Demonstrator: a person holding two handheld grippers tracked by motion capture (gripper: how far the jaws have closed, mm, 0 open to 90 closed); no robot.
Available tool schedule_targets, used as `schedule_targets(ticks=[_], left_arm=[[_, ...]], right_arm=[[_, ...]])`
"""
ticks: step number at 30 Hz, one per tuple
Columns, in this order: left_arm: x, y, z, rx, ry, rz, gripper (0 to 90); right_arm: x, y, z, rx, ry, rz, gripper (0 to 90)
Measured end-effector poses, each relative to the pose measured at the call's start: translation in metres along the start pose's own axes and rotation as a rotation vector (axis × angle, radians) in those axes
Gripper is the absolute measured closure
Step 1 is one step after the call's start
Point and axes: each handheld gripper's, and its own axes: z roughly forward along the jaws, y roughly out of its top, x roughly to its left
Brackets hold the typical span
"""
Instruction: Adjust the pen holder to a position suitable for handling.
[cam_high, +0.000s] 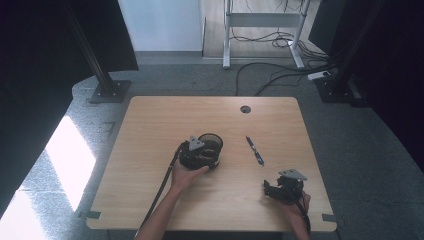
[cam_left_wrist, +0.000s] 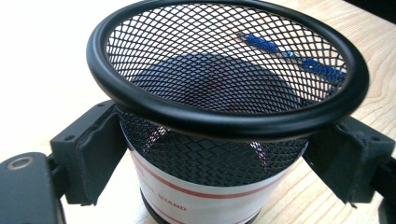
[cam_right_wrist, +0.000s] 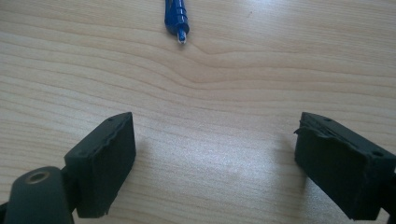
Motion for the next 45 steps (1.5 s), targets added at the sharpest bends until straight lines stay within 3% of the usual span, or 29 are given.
schedule_targets(ticks=[14,19,26,45], left_arm=[[-0.004,-0.003,0.012,0.017,0.008,-0.014,9.8],[-0.005,0.002,0.000,-0.029,-0.013,-0.013,5.4],[-0.005,0.000,-0.015,-0.028,-0.003,-0.001,4.6],[0.006,-0.031,-0.056,-0.017,-0.039,-0.027,6.7]], right_arm=[[0.000,0.000,0.000,0.000,0.000,0.000,11.6],[0.000,0.000,0.000,0.000,0.000,0.000,11.5],[0.000,0.000,0.000,0.000,0.000,0.000,11.6],[0.000,0.000,0.000,0.000,-0.001,0.001,11.6]])
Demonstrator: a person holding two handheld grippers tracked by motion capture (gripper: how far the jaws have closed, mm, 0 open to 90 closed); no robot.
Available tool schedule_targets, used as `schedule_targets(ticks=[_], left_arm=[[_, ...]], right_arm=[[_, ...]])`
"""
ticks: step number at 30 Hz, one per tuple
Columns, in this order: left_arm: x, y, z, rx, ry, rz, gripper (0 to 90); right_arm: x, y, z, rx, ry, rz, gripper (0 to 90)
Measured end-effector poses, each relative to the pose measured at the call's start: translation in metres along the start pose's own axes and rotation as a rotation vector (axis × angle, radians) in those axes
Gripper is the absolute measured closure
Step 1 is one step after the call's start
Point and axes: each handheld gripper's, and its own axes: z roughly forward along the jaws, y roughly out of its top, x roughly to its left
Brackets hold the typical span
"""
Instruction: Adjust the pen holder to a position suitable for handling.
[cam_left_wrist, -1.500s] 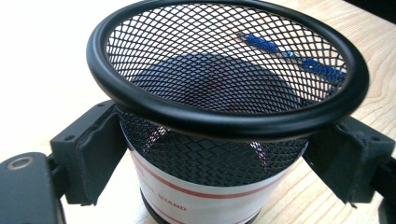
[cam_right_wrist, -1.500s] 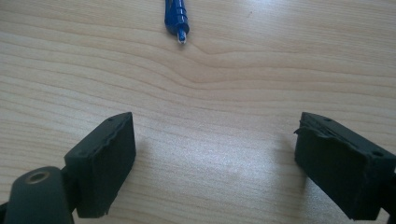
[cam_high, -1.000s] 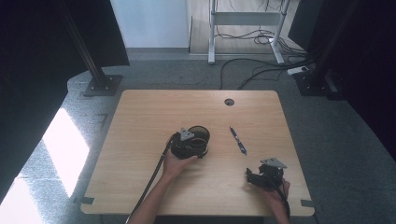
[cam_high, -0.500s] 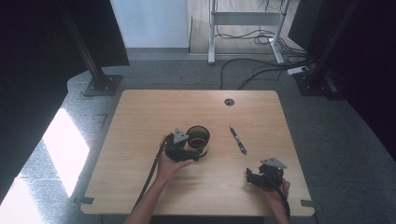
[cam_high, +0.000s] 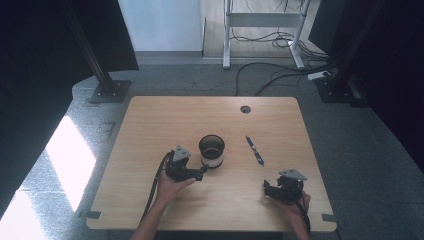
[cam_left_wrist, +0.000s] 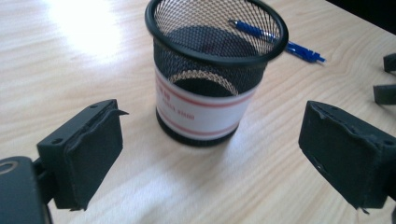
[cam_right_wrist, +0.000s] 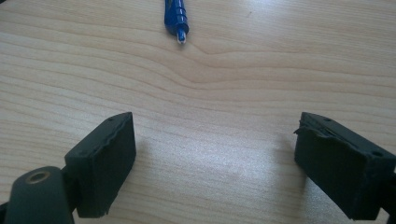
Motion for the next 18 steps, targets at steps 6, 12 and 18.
schedule_targets(ticks=[6,12,18], left_arm=[[0.001,-0.015,-0.009,0.004,-0.001,-0.017,8.1],[0.001,-0.028,-0.016,0.024,0.003,-0.017,8.6],[0.004,-0.041,-0.023,0.052,0.021,-0.023,9.3]], right_arm=[[0.000,0.000,0.000,0.000,0.000,0.000,11.7],[0.000,0.000,0.000,0.000,0.000,0.000,11.6],[0.000,0.000,0.000,0.000,-0.001,0.001,11.7]])
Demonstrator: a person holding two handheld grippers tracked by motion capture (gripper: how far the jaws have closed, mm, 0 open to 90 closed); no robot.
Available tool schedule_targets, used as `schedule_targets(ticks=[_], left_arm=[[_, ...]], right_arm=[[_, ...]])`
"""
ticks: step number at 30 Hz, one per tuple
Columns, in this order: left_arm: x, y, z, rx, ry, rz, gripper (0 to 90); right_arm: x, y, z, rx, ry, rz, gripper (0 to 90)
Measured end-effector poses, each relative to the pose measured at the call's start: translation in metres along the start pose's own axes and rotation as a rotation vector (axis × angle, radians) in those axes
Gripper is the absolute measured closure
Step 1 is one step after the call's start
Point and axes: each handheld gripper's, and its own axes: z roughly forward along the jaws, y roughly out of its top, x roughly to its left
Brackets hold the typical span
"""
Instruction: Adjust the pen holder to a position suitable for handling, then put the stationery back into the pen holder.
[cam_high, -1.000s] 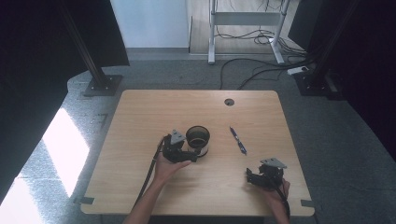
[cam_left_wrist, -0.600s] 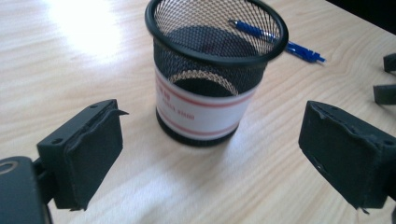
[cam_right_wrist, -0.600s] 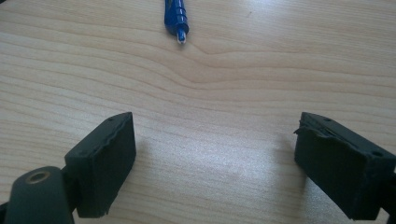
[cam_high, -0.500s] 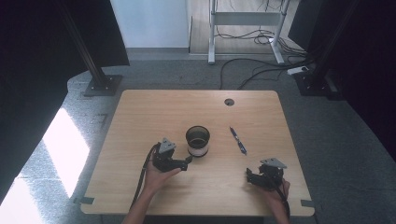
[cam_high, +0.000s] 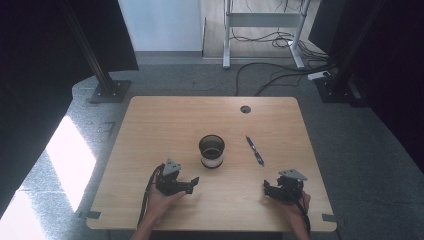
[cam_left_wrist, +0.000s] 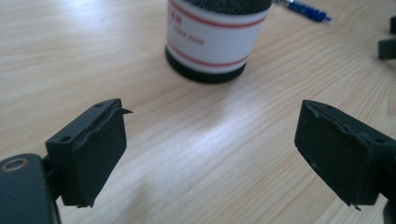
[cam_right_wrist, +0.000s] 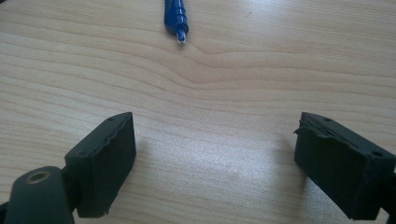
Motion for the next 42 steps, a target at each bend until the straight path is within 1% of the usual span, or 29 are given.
schedule_targets(ticks=[7,11,19,22,26,29,32,33,34,37,42], left_arm=[[0.005,-0.013,-0.004,0.020,0.014,-0.022,10.0],[0.006,-0.017,-0.004,0.034,0.021,-0.018,10.5],[0.011,-0.020,-0.009,0.017,0.030,-0.038,11.2],[0.011,-0.019,-0.010,0.016,0.032,-0.039,11.2],[0.013,-0.019,-0.011,0.014,0.031,-0.039,11.3],[0.013,-0.019,-0.011,0.013,0.031,-0.043,12.2],[0.012,-0.019,-0.009,0.023,0.042,-0.028,12.8],[0.012,-0.019,-0.009,0.026,0.045,-0.023,12.9],[0.011,-0.019,-0.009,0.024,0.040,-0.024,13.1],[0.008,-0.019,-0.008,0.025,0.029,-0.015,13.2],[0.004,-0.019,-0.008,0.031,0.018,0.001,13.3]], right_arm=[[0.000,0.000,0.000,0.000,0.000,0.000,11.8],[0.000,0.000,0.000,0.000,0.000,0.000,11.8],[0.000,0.000,0.000,0.000,-0.001,0.001,11.9],[0.000,0.000,-0.001,-0.004,-0.009,0.013,12.8],[0.002,0.001,-0.002,-0.002,-0.017,0.010,13.8],[0.004,0.005,-0.005,-0.024,-0.010,0.008,16.5],[0.006,0.011,-0.008,-0.049,0.008,0.005,20.3],[0.007,0.014,-0.007,-0.048,0.023,0.008,20.9],[0.007,0.016,-0.006,-0.048,0.028,0.007,21.5],[0.009,0.024,-0.002,-0.048,0.038,0.022,23.7],[0.014,0.039,0.008,-0.033,0.057,0.017,26.3]])
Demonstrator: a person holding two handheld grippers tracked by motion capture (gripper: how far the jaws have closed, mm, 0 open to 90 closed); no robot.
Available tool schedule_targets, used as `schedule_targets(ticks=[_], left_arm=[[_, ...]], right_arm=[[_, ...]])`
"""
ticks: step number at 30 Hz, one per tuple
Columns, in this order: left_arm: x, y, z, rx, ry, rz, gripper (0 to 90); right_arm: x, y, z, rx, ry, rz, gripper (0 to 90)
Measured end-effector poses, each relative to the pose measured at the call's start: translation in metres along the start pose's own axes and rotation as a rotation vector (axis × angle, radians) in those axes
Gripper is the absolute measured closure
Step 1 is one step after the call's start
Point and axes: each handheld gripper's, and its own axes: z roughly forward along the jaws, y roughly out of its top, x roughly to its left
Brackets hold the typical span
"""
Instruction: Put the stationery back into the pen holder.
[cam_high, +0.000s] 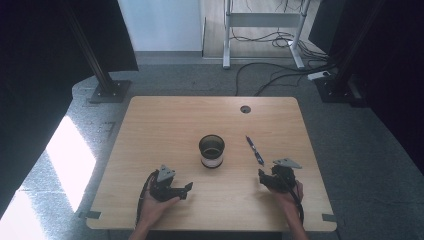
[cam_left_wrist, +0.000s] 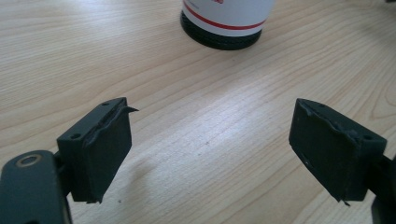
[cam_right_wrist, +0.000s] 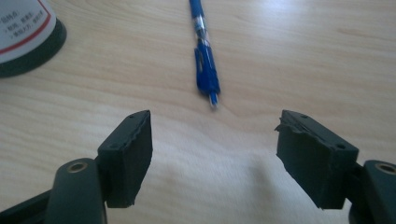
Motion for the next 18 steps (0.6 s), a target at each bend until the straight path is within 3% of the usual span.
schedule_targets(ticks=[6,13,18], left_arm=[[0.000,0.001,-0.001,-0.006,-0.020,-0.004,13.7],[0.002,0.002,-0.006,-0.021,-0.020,-0.011,14.0],[0.004,0.002,-0.006,-0.020,-0.020,-0.018,14.1]], right_arm=[[0.002,0.016,0.008,-0.015,0.005,0.006,30.8],[0.006,0.035,0.016,-0.017,0.009,-0.026,31.3],[0.005,0.045,0.025,-0.019,0.019,-0.011,31.8]])
